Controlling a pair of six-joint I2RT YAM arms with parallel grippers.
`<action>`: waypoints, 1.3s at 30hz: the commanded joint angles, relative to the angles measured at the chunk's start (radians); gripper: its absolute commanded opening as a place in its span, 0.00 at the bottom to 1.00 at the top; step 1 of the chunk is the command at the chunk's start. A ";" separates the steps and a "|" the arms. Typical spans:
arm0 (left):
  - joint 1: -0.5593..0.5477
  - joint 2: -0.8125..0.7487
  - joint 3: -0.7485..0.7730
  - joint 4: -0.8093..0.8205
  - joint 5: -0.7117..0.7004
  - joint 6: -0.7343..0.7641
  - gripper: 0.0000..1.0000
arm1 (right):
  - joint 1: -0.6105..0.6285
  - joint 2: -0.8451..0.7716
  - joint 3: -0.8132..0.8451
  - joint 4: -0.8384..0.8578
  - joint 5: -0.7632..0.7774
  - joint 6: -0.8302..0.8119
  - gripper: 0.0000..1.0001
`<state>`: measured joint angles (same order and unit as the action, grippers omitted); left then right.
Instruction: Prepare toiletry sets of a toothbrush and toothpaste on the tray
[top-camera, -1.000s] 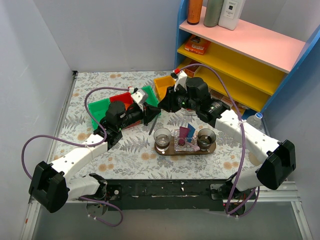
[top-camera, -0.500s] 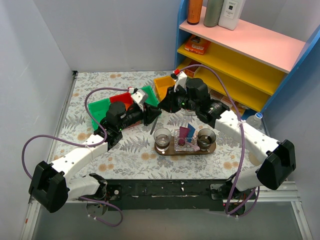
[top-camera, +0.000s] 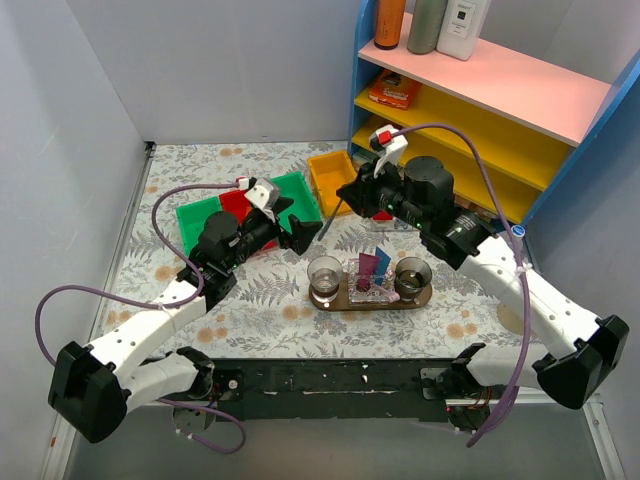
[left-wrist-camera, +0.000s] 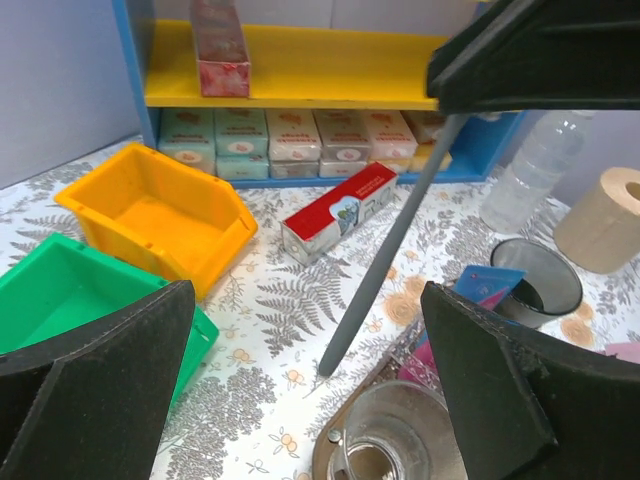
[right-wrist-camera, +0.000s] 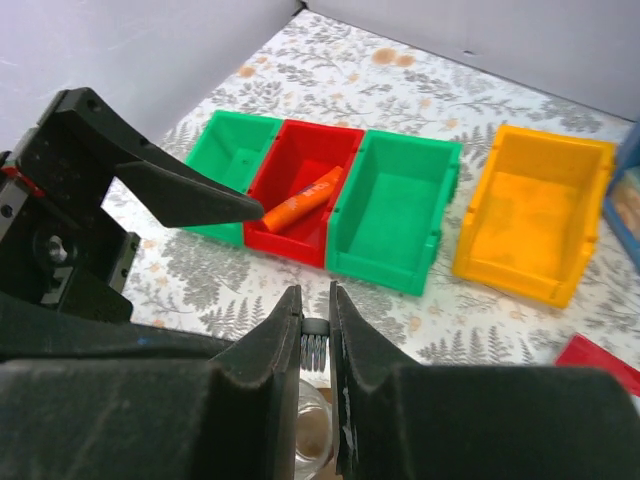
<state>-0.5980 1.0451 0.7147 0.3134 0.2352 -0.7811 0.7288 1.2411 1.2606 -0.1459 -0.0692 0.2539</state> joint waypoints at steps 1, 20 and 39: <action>0.013 -0.019 -0.003 0.019 -0.092 -0.004 0.98 | 0.003 -0.060 0.062 -0.101 0.143 -0.125 0.01; 0.165 0.130 0.045 -0.033 -0.201 -0.119 0.98 | 0.061 -0.206 0.230 -0.501 0.037 -0.301 0.01; 0.165 0.133 0.052 -0.046 -0.218 -0.106 0.98 | 0.419 -0.144 0.111 -0.491 0.376 -0.347 0.01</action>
<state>-0.4358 1.1896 0.7341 0.2695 0.0326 -0.8967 1.1027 1.0988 1.4269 -0.7204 0.1734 -0.0563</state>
